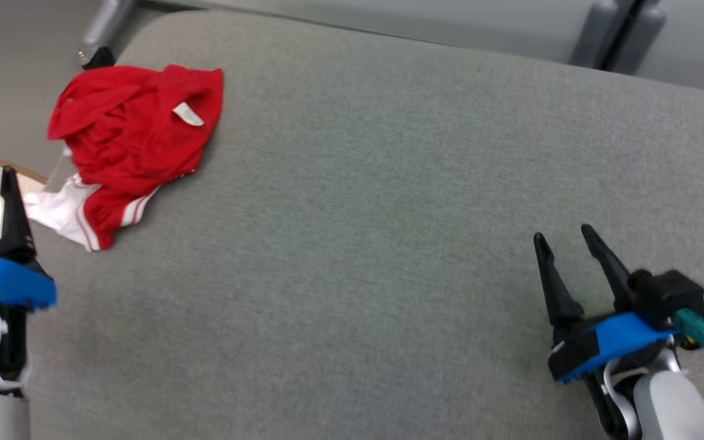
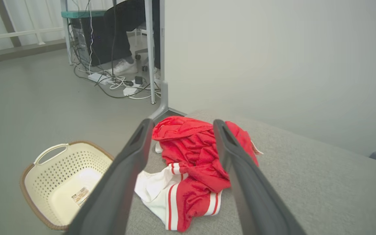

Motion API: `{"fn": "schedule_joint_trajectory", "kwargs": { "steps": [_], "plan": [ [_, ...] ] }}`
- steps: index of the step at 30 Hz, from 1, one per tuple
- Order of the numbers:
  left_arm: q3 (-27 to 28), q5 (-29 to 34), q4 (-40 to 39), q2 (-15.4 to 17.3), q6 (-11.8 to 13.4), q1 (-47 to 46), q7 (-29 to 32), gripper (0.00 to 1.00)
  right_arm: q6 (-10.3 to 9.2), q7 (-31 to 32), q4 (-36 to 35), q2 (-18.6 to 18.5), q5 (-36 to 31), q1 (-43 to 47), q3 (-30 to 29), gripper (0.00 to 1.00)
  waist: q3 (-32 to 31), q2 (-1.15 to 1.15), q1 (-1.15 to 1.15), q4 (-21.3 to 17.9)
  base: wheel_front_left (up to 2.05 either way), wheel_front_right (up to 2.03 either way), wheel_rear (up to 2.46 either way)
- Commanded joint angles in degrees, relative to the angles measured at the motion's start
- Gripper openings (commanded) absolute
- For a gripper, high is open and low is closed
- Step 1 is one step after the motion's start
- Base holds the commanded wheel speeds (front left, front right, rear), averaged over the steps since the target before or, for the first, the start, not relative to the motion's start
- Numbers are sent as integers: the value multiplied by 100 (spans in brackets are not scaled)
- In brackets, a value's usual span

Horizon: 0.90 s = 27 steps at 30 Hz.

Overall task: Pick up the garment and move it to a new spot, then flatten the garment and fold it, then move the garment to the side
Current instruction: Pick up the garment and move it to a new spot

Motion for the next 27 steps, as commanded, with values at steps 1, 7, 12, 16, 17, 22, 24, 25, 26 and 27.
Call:
{"fn": "schedule_joint_trajectory", "kwargs": {
  "steps": [1, 7, 12, 16, 17, 22, 24, 25, 26, 27],
  "plan": [
    [45, -71, 105, 46, 0, -161, 106, 100, 2, 2, -46, -37, -50, -102, 32, 100, 124, 0, -1, -41, 0, 0, 0],
    [373, -450, 925, 560, 34, -1090, 721, 100, 3, 51, -311, -83, -75, -524, 218, 100, 1003, 0, -1, -723, 0, 0, 0],
    [624, -676, 1453, 812, 223, -1517, 1058, 100, 2, 10, -447, -78, -114, -716, 276, 100, 1518, 0, -1, -1292, 0, 0, 0],
    [715, -682, 1782, 1092, 346, -1485, 1326, 100, 2, -179, -478, 10, 0, -764, 268, 100, 1748, 0, -1, -1780, 0, 0, 0],
    [788, -725, 1872, 1107, 408, -1436, 1416, 100, 1, -213, -435, 23, -6, -748, 268, 100, 1761, 0, -1, -1887, 0, 0, 0],
    [804, -922, 2296, 1061, 503, -982, 2217, 0, 2, -485, -191, 114, 80, -647, 209, 100, 1586, 0, -1, -2264, 0, 0, 0],
    [853, -960, 2161, 1144, 461, -934, 2225, 0, 2, -574, -111, 146, 114, -574, 152, 100, 1403, 0, -1, -2345, 0, 0, 0],
    [864, -950, 2057, 1210, 421, -911, 2210, 0, 2, -607, -57, 160, 132, -546, 129, 100, 1290, 0, -1, -2370, 0, 0, 0],
    [876, -928, 1926, 1298, 407, -912, 2165, 0, 3, -629, -18, 172, 154, -519, 103, 100, 1160, 0, -1, -2387, 0, 0, 0],
    [898, -901, 1772, 1399, 404, -942, 2124, 0, 3, -638, 8, 181, 167, -480, 73, 100, 1052, 0, -1, -2398, 0, 0, 0]
  ]
}}
